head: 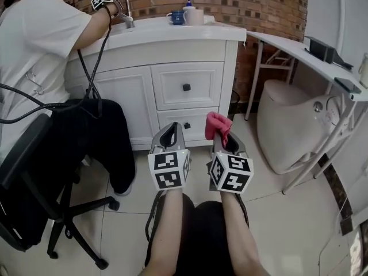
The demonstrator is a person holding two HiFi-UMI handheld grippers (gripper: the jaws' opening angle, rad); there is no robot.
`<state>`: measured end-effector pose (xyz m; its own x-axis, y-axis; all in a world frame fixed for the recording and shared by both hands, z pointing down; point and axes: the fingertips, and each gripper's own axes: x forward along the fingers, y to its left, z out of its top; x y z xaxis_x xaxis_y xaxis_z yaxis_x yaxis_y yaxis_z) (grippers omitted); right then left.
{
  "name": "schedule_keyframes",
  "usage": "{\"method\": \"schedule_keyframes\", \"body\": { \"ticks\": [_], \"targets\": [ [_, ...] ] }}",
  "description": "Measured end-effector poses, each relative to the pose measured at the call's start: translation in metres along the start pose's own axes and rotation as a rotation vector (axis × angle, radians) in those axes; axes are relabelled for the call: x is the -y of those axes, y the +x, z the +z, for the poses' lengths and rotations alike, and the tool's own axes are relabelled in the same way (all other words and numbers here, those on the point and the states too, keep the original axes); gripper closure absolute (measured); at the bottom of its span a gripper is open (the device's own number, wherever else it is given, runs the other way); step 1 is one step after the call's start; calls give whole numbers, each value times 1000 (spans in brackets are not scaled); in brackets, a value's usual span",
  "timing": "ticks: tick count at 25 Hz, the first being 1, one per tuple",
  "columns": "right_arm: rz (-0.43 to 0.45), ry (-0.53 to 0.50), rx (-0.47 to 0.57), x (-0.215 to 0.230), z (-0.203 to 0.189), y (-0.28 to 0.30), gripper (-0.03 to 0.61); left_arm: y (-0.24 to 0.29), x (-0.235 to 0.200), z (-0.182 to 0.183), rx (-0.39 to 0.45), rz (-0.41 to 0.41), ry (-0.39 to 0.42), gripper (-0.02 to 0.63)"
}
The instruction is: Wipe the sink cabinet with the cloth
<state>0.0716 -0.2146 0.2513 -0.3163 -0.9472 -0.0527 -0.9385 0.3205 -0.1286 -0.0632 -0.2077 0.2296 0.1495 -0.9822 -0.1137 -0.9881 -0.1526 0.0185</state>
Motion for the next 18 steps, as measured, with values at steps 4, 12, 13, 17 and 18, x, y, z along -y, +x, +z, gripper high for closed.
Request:
{"method": "schedule_keyframes", "body": {
  "ticks": [4, 12, 13, 17, 18],
  "targets": [
    [10, -41, 5, -4, 3, -3, 527, -3, 2, -5, -19, -3, -23, 598],
    [33, -87, 22, -12, 16, -1, 528, 2, 7, 0, -12, -33, -26, 598],
    [35, -92, 19, -13, 14, -1, 528, 2, 7, -1, -13, -34, -30, 598],
    [38, -84, 13, -13, 11, -2, 528, 2, 9, -3, -14, -42, -27, 598],
    [38, -86, 12, -13, 10, -2, 527, 2, 9, -4, -14, -42, -28, 598]
  ]
}}
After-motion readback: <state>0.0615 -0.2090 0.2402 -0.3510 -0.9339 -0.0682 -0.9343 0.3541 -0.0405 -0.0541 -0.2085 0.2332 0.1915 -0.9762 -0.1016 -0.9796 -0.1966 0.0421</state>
